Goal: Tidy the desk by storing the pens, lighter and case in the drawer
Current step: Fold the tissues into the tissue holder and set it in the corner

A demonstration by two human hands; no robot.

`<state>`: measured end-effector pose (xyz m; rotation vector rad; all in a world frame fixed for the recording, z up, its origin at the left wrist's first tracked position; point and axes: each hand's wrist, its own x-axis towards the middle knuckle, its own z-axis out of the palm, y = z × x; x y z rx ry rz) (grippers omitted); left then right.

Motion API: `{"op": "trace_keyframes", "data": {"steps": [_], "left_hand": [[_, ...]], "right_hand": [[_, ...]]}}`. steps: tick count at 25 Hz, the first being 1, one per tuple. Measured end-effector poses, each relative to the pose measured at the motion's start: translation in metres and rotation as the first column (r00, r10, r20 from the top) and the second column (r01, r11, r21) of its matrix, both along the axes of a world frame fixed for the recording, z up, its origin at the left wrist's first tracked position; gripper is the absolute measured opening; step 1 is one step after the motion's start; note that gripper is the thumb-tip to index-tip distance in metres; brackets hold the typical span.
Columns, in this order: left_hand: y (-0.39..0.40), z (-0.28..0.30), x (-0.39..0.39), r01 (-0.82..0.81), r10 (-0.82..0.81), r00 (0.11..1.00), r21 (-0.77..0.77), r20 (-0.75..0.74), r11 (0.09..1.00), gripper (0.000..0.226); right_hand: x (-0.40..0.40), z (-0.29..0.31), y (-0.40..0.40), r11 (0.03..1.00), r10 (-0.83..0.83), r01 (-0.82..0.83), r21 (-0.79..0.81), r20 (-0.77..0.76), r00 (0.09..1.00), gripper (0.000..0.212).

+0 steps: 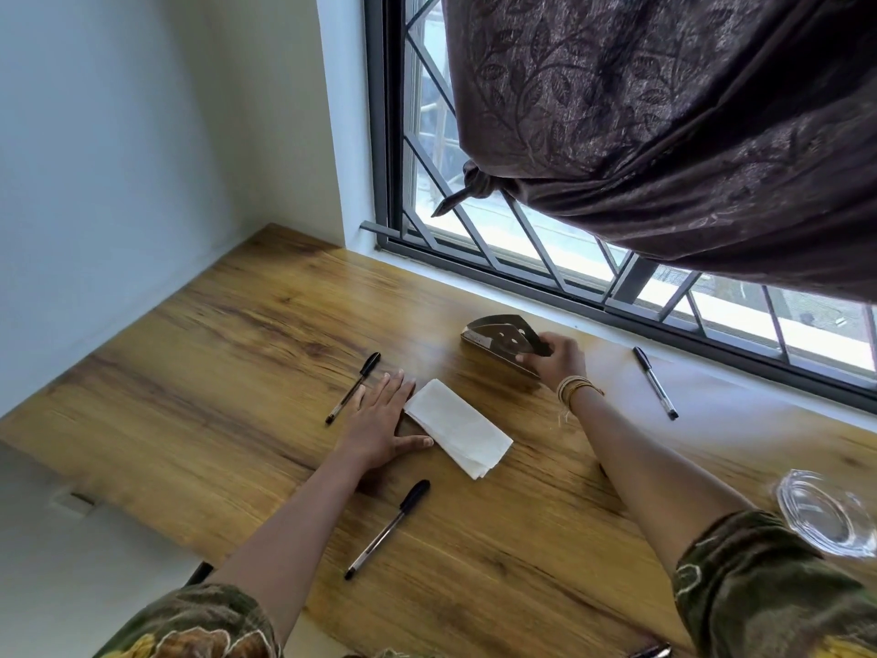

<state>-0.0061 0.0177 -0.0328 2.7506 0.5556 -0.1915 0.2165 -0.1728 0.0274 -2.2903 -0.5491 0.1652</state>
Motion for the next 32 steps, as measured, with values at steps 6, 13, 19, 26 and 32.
{"op": "trace_keyframes", "data": {"steps": [6, 13, 19, 26, 32], "left_hand": [[-0.001, 0.001, 0.000, 0.006, -0.006, 1.000, 0.013, -0.006, 1.000, 0.103], [0.000, 0.002, -0.001, 0.015, -0.015, 1.000, 0.008, -0.016, 1.000, 0.103], [-0.005, 0.001, -0.005, -0.008, 0.007, 0.998, 0.013, 0.063, 1.000, 0.096], [-0.004, -0.002, -0.005, -0.032, 0.040, 0.986, -0.056, 0.160, 0.998, 0.093], [-0.011, 0.014, -0.004, -0.020, 0.088, 0.917, -0.175, 0.390, 0.984, 0.110]], "right_hand": [[-0.010, -0.001, -0.038, 0.979, 0.203, -0.201, 0.026, -0.057, 0.978, 0.024], [-0.030, 0.004, -0.051, 0.988, 0.146, -0.149, -0.048, -0.075, 0.987, 0.043], [-0.129, 0.004, -0.020, 0.978, 0.206, -0.199, -0.055, 0.351, 0.913, 0.034], [-0.166, -0.044, -0.008, 0.889, 0.366, -0.256, -0.381, 0.252, 0.896, 0.040], [-0.133, -0.016, -0.008, 0.930, 0.321, -0.293, -0.222, 0.099, 0.942, 0.020]]}}
